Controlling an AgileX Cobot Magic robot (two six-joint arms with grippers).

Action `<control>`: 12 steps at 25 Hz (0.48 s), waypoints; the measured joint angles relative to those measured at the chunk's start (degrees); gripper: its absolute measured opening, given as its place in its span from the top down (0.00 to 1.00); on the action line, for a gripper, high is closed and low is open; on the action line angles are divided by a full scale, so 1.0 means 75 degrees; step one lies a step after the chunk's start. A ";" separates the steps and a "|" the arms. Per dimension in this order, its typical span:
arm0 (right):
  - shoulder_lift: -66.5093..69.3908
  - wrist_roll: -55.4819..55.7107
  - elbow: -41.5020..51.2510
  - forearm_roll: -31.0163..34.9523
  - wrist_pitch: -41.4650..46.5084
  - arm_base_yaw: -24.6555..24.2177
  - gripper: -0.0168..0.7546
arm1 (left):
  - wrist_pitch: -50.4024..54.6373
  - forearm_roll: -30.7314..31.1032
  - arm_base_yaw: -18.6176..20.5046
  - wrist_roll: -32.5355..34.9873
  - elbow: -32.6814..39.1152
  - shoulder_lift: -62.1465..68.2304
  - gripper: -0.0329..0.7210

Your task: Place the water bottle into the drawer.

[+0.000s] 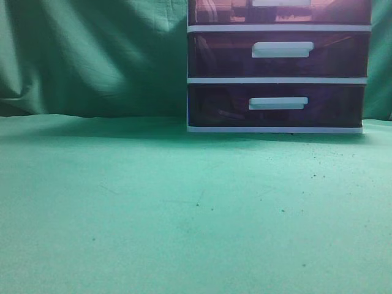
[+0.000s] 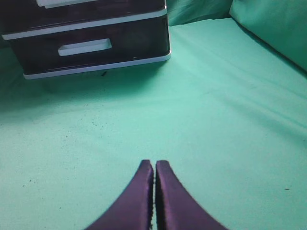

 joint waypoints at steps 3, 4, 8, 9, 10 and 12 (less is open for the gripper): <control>0.0000 0.0000 0.0000 0.0000 0.0000 0.0000 0.98 | 0.0000 0.0000 0.0000 0.0000 0.0000 0.0000 0.96; 0.0000 0.0000 0.0000 0.0000 0.0000 0.0000 0.98 | 0.0000 0.0000 0.0000 0.0000 0.0000 0.0000 0.96; 0.0000 0.0000 0.0000 0.0000 0.0000 0.0000 0.98 | -0.0063 -0.0030 0.0000 0.0000 0.0000 0.0000 0.96; 0.0000 0.0000 0.0000 0.0000 0.0000 0.0000 0.98 | -0.0143 -0.0202 0.0000 0.0000 0.0000 0.0000 0.96; 0.0000 0.0000 0.0000 0.0000 0.0000 0.0000 0.98 | -0.0193 -0.0577 0.0000 0.0000 0.0000 0.0000 0.96; 0.0000 0.0000 0.0000 0.0000 0.0000 0.0000 0.98 | -0.0194 -0.1384 0.0000 0.0000 0.0000 0.0000 0.96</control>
